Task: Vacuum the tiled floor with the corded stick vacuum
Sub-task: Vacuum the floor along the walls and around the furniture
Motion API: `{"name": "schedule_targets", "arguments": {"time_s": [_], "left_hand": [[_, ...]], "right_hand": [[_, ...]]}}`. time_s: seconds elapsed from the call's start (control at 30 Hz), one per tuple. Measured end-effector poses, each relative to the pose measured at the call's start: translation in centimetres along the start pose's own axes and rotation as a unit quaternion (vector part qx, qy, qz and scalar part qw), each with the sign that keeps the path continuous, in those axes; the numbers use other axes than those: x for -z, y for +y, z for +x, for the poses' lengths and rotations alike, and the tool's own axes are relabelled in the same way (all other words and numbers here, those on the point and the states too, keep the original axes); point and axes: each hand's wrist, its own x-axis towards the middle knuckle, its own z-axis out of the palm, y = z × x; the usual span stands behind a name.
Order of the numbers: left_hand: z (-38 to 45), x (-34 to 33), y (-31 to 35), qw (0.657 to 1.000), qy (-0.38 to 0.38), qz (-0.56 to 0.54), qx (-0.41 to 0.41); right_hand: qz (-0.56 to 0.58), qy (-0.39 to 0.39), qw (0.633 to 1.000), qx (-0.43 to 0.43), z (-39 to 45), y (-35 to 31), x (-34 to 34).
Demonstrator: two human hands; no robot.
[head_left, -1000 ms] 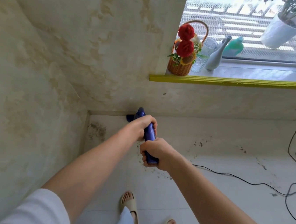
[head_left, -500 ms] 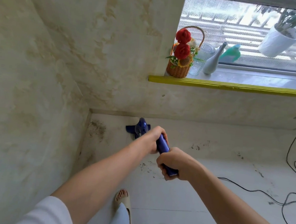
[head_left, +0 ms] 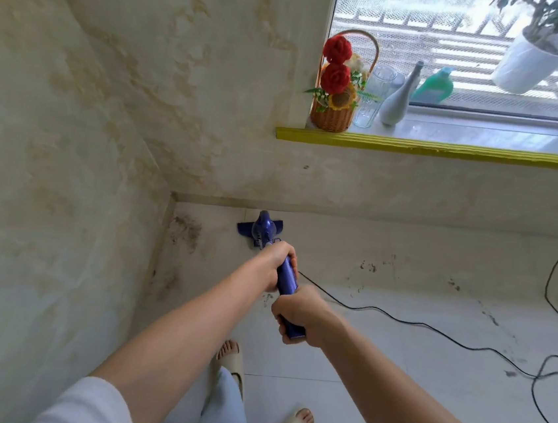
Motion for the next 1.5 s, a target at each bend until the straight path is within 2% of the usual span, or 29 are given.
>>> {"name": "schedule_targets", "arguments": {"time_s": [0.27,0.47,0.7,0.77,0.9,1.03,1.27,1.5], "left_hand": [[0.0,-0.2,2.5,0.999,-0.025,0.025,0.005],[3.2,2.5,5.0,0.998,-0.031,0.051,0.013],[4.7,8.2,11.5,0.995,-0.056,0.070,0.035],[4.8,9.5,12.5,0.995,-0.068,0.069,0.037],[4.5,9.3,10.4,0.994,-0.090,0.036,0.049],[4.1,8.6,9.1,0.991,-0.103,0.057,0.057],[5.9,10.4,11.2,0.993,-0.093,0.063,0.047],[6.1,8.6,13.9,0.992,-0.101,0.076,0.002]], "right_hand": [[0.040,-0.003,0.999,0.006,0.1,-2.2,0.6],[0.108,-0.009,0.994,0.003,3.4,-4.2,-2.9],[0.162,-0.009,0.986,0.040,5.3,-10.4,-8.0],[0.159,-0.007,0.986,0.042,5.3,-11.6,-9.3],[0.114,0.015,0.993,0.010,4.4,-10.1,-9.1],[0.119,0.020,0.993,-0.002,3.3,-9.1,-8.2],[0.109,0.023,0.994,0.007,4.4,-11.5,-10.1],[0.103,0.039,0.994,0.019,4.4,-14.4,-7.6]]}}
